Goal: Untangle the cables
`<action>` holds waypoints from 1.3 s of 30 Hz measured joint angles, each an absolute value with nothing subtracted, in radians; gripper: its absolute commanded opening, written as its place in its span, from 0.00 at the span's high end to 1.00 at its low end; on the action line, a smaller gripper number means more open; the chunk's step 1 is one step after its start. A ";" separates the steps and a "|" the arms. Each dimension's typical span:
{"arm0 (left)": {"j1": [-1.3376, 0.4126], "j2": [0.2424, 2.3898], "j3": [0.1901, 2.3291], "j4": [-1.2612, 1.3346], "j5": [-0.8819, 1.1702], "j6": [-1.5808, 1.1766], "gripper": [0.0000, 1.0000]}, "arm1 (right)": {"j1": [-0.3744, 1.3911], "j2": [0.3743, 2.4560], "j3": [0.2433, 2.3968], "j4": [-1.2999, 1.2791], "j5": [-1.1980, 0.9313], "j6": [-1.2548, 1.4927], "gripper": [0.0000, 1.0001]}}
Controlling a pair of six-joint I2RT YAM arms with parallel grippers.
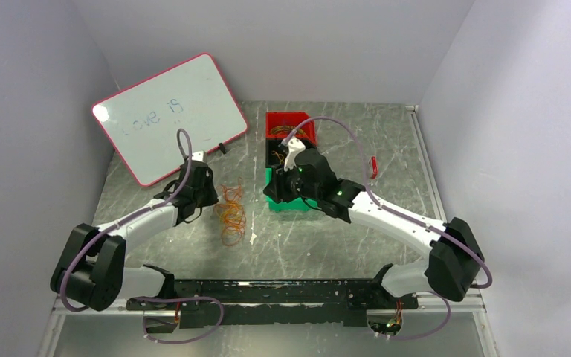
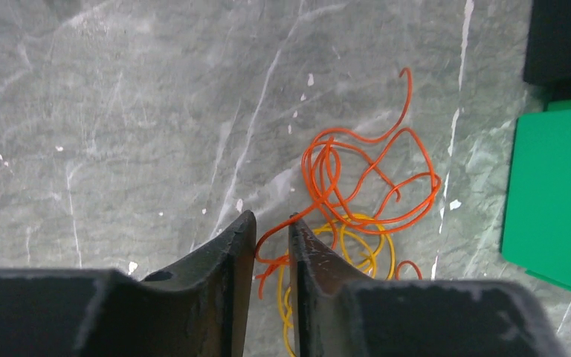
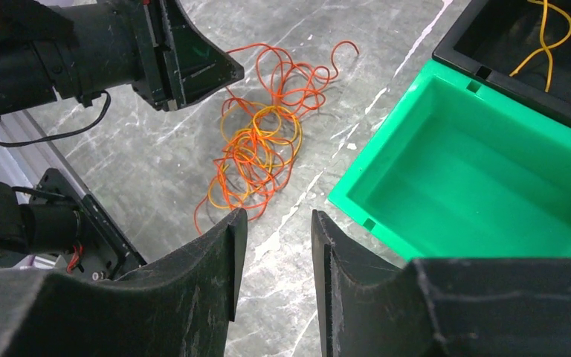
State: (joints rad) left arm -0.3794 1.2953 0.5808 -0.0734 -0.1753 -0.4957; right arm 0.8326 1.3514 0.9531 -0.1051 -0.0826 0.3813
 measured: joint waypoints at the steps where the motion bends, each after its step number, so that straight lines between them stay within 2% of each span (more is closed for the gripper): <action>1: -0.377 1.295 0.581 -0.063 -0.174 -0.490 0.79 | 0.833 1.346 0.952 -0.105 -0.083 0.381 0.59; 4: -0.374 1.296 0.581 -0.039 -0.168 -0.474 0.93 | 0.833 1.336 0.951 -0.106 -0.082 0.380 0.59; 12: -0.373 1.245 0.585 -0.048 -0.129 -0.435 0.93 | 0.833 1.315 0.934 -0.087 -0.086 0.378 0.57; 23: -0.371 0.916 0.722 -0.144 0.101 -0.274 0.93 | 0.833 1.262 0.896 0.067 -0.218 0.268 0.53; 32: -0.371 0.864 0.808 -0.283 0.262 -0.114 0.93 | 0.833 1.226 0.862 0.262 -0.249 0.123 0.53; 39: -0.371 0.857 0.825 -0.340 0.355 -0.034 0.93 | 0.833 1.215 0.791 0.479 -0.363 -0.001 0.53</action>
State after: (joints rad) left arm -0.3706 0.8566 0.8253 -0.3397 0.3546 -0.0341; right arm 0.8333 1.2152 0.7910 0.4793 -0.3634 -0.0006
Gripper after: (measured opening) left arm 0.078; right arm 0.473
